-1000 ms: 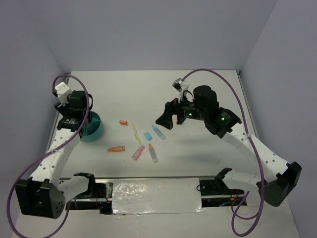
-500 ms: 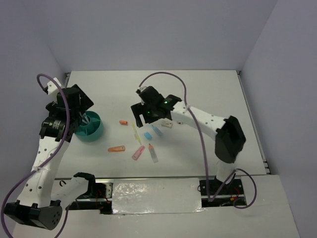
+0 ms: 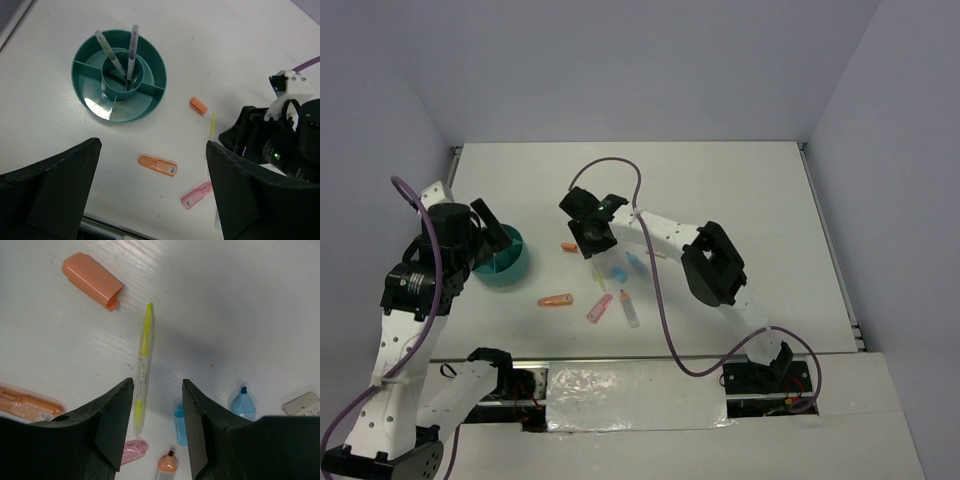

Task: Sort the stationery into containers
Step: Pick up the pen from the center of the board.

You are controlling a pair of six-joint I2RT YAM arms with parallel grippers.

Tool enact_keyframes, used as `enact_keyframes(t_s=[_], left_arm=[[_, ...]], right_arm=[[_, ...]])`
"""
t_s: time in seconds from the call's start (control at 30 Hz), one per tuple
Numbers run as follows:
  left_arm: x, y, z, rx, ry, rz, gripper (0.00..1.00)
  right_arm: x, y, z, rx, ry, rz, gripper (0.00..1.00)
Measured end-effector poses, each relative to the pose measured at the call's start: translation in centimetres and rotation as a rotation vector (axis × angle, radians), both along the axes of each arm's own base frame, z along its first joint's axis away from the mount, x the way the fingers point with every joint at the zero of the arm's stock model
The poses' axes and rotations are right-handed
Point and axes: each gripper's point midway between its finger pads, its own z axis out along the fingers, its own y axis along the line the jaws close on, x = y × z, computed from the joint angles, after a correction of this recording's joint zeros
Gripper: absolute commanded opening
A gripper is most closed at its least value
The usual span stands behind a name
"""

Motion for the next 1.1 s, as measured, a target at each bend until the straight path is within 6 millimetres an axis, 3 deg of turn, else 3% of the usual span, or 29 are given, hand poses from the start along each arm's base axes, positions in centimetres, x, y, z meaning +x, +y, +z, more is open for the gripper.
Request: enact_keyframes(t_s=[0.2,0.8,0.93,1.03,1.1], left_arm=[[-0.3,-0.6,-1.2,-0.013,0.047,-0.032,0.99],[-0.6,-1.5,-2.5,-0.029,0.088,-0.091,0.99],[-0.7,-1.8,-2.7,-0.035,0.093,-0.103,0.99],[-0.6,-1.9,-3.1,-0.036,0.108,-0.106,0.99],[-0.5,-2.0,-3.5,-0.035,0.123,-0.107,0.99]], right_arm=[[-1.2,-0.1,-2.7,-0.061,0.042,0.012,0.48],[-1.1,0.2,-4.7,-0.074,0.055,-0.022,0.36],[-0.8,-0.4,-4.7,-0.071,0.043,-0.048,0.22],[-0.7,-1.2,-4.7,-0.064,0.038,-0.070,0.00],[-0.8,-1.7,-4.7,-0.045,0.037,-0.085,0.00]])
